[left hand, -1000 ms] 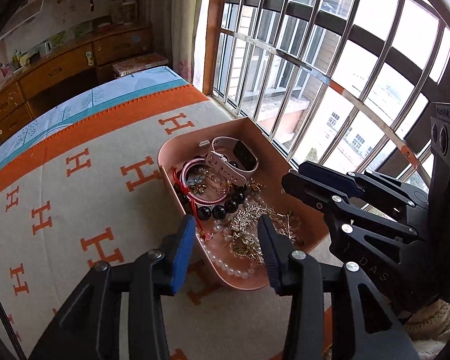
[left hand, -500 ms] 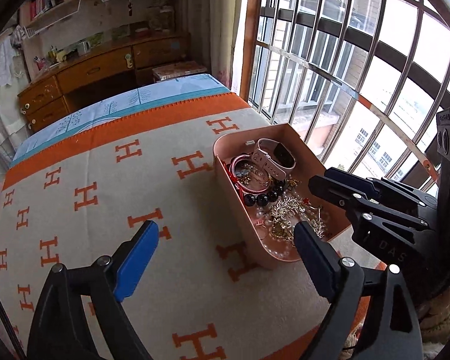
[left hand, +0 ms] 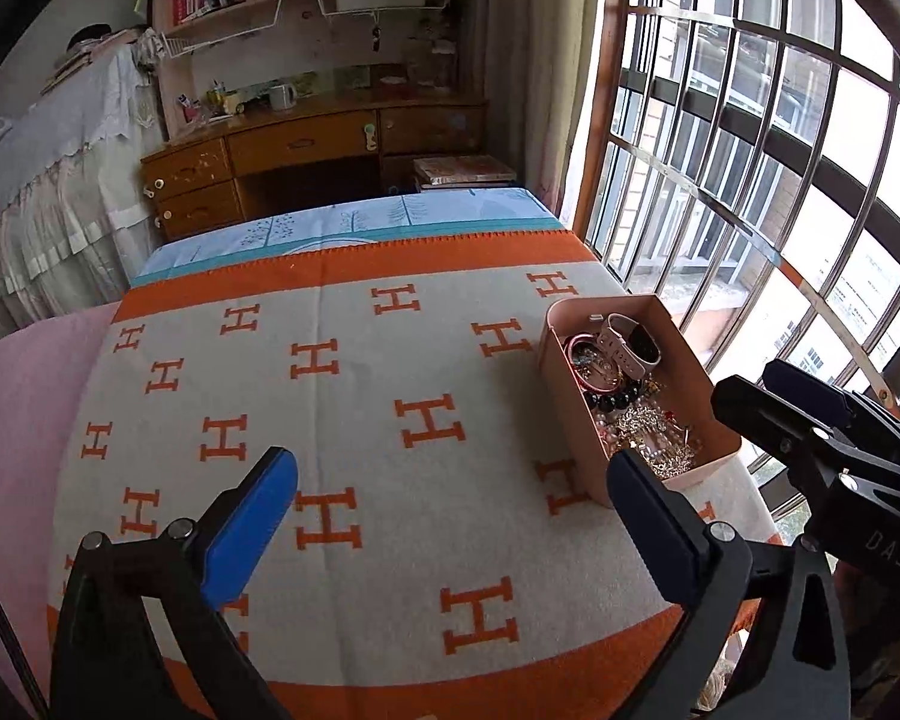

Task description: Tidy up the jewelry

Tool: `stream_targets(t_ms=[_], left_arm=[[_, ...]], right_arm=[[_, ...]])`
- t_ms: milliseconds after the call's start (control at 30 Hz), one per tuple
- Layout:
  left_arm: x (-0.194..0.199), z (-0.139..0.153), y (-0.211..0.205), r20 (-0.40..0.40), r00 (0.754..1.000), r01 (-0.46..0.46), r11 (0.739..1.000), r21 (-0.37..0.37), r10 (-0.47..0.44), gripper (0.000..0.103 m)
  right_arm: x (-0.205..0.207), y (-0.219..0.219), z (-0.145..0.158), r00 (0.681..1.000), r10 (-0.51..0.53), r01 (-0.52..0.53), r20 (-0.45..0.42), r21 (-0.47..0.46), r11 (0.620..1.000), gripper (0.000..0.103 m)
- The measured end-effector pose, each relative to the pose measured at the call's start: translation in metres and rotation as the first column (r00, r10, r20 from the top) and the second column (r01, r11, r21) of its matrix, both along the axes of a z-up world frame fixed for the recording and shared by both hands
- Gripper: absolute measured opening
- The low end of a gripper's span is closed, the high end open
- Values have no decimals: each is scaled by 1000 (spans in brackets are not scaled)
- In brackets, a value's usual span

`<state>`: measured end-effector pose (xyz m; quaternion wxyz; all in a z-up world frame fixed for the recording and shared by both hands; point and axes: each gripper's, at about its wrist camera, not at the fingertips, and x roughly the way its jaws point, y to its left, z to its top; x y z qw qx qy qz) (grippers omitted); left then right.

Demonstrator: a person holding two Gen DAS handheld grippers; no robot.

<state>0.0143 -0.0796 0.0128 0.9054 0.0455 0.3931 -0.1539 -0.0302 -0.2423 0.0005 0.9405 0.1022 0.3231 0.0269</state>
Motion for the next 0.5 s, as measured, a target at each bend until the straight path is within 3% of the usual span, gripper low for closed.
stream_targets(t_ms=[200,500], left_arm=[[-21,31,19,70,993,-100,995,10,99,102],[-35,37,42,45,979,-196,980,-12,197,102]], right_arm=[[-15,19,29,1000,25,-25,3,28,999,76],[-26,43,33,999,19,-18,27,-52,999,77]])
